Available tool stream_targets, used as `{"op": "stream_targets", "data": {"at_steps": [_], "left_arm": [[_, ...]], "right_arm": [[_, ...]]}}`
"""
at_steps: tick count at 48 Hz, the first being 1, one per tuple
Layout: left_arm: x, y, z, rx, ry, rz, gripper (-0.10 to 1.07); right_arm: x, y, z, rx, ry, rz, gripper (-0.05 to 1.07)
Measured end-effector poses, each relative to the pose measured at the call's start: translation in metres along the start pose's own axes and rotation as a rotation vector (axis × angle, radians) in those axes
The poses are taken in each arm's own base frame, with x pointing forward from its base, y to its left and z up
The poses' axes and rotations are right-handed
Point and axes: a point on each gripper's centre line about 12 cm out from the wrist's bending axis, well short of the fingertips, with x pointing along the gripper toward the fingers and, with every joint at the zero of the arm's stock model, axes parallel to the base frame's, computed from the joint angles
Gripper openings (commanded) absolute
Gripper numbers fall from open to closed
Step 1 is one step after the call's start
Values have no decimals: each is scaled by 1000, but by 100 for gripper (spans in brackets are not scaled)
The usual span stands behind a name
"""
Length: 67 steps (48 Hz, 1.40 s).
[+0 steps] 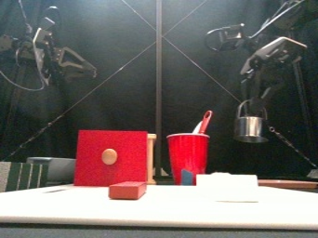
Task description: Place into drawer
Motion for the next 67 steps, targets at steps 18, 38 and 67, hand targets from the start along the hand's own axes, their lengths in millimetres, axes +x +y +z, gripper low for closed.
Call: {"op": "stream_targets", "data": {"at_steps": [18,38,67], "left_arm": [[17,27,-9,-8,98,118,63],[23,52,-3,47,169,209,63],[19,58,-5,52,197,239,63]], "right_arm": [[27,-3,70,1,73,0,48],[69,-11,161,-27,78,-11,48],[121,-41,221,-16,78,-43,48]]}}
